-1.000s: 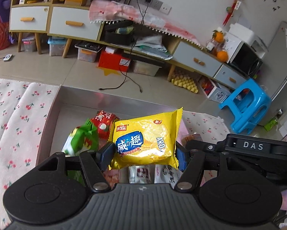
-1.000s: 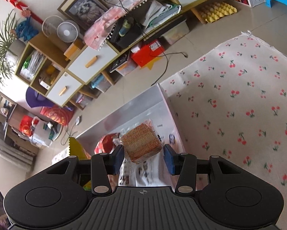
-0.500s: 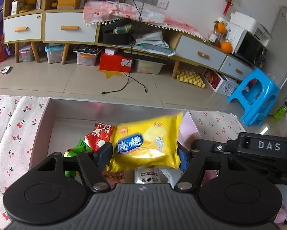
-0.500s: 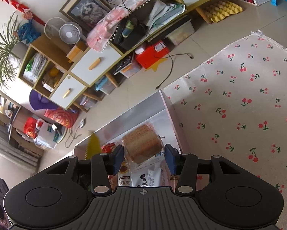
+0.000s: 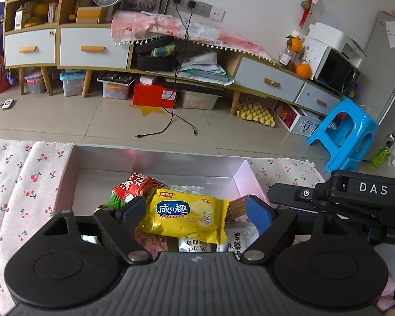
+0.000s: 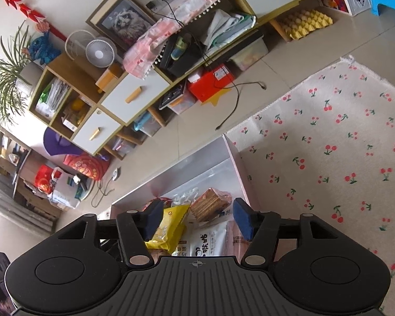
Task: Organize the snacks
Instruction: 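Withdraw both open grippers from the box toward the remaining snacks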
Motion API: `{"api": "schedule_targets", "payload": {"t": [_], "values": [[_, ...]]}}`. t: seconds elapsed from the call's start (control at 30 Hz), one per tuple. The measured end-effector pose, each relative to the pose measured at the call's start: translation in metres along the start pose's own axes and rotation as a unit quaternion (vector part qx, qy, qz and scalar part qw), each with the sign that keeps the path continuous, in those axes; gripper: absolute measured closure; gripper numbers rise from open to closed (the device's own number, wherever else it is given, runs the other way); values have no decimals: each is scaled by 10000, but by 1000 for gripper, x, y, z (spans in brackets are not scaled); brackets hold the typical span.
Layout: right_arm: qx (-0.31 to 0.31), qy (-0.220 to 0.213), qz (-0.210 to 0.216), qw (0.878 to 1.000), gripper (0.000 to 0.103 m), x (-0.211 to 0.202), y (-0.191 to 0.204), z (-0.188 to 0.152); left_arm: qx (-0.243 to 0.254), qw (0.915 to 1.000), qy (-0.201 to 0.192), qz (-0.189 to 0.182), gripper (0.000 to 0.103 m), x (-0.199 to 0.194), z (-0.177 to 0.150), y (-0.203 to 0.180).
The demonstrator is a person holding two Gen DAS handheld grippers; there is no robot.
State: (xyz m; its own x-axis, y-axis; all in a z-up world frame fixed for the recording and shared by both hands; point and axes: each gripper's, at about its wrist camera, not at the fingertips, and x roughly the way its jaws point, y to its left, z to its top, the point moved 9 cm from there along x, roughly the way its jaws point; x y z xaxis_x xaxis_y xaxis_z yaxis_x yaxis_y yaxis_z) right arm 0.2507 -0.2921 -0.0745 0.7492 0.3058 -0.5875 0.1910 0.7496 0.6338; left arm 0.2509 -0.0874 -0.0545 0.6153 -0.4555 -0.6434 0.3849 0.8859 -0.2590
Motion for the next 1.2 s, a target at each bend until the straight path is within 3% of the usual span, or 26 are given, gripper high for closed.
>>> {"api": "schedule_targets", "payload": {"t": [0.23, 0.33, 0.7, 1.2], "values": [[-169, -69, -63, 9998, 39, -30, 10, -1, 95, 9999, -9, 61, 16, -23, 0, -2], [-300, -58, -84, 9995, 32, -43, 15, -6, 105, 9999, 5, 80, 11, -34, -5, -2], [-846, 251, -394, 9953, 22, -71, 19, -39, 175, 9993, 164, 280, 2, -64, -33, 5], [-1068, 636, -762, 9893, 16, -77, -7, -85, 91, 9977, 378, 552, 1, -81, -74, 32]]}}
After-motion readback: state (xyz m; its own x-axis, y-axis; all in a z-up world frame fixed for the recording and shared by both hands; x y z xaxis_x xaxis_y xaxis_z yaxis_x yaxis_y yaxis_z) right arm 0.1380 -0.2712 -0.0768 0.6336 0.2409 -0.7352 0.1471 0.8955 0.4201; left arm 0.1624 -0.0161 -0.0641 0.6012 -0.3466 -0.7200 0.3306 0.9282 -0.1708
